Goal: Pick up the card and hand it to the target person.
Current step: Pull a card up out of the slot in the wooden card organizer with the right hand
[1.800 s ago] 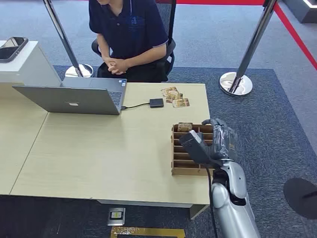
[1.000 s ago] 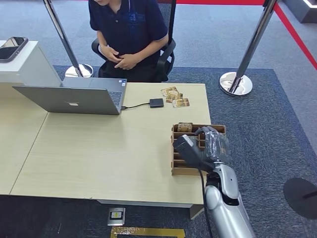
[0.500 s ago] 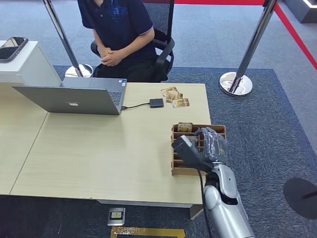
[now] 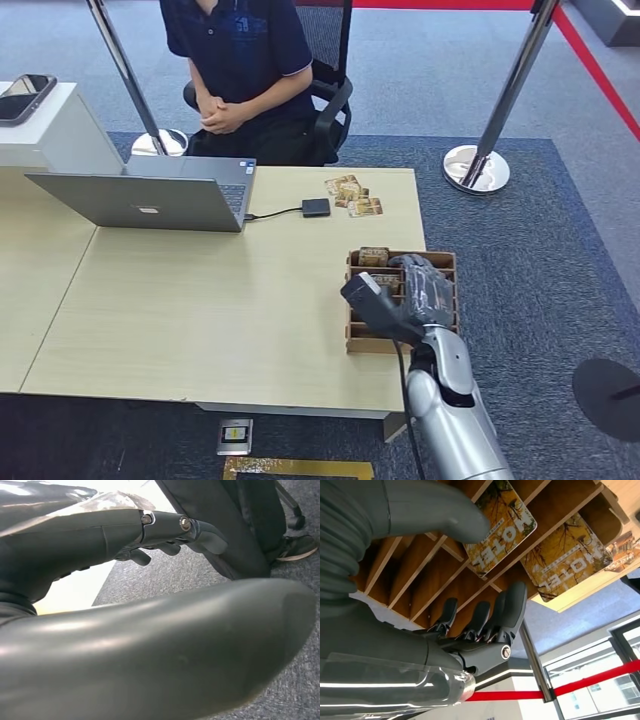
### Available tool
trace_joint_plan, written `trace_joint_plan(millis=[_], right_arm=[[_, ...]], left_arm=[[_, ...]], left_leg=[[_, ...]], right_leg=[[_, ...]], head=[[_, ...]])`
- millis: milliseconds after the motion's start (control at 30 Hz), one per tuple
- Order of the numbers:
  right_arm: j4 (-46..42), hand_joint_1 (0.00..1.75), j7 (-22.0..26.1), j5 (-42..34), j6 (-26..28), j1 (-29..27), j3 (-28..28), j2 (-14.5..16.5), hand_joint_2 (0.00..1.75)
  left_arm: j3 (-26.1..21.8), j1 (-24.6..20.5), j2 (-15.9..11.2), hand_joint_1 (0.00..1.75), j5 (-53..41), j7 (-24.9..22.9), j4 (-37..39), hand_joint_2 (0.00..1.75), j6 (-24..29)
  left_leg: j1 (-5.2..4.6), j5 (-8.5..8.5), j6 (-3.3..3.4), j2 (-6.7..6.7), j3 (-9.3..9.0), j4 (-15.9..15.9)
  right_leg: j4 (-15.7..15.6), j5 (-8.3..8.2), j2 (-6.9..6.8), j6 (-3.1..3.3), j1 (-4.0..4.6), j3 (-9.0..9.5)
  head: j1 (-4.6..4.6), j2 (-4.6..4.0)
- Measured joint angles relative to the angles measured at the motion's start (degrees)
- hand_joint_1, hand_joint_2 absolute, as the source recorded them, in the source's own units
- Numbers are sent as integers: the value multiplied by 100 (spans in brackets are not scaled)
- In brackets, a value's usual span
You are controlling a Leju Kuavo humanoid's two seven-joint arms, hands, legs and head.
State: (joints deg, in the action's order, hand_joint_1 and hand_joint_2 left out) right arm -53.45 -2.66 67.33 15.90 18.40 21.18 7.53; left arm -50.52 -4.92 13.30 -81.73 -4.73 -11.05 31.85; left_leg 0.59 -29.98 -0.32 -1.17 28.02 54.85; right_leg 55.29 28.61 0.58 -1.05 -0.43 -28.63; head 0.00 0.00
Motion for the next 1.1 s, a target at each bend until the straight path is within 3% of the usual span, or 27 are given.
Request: trace_joint_plan(millis=[1100], right_arm=[[544,95,-88,155,39,185,181,86,175]], left_arm=[[-6,0,9,0,36,-42,3,0,31]], left_leg=[[1,2,0,-1,-4,-2]], right_leg=[[-3,-1,-4,1,1,3]], head=[[0,0]])
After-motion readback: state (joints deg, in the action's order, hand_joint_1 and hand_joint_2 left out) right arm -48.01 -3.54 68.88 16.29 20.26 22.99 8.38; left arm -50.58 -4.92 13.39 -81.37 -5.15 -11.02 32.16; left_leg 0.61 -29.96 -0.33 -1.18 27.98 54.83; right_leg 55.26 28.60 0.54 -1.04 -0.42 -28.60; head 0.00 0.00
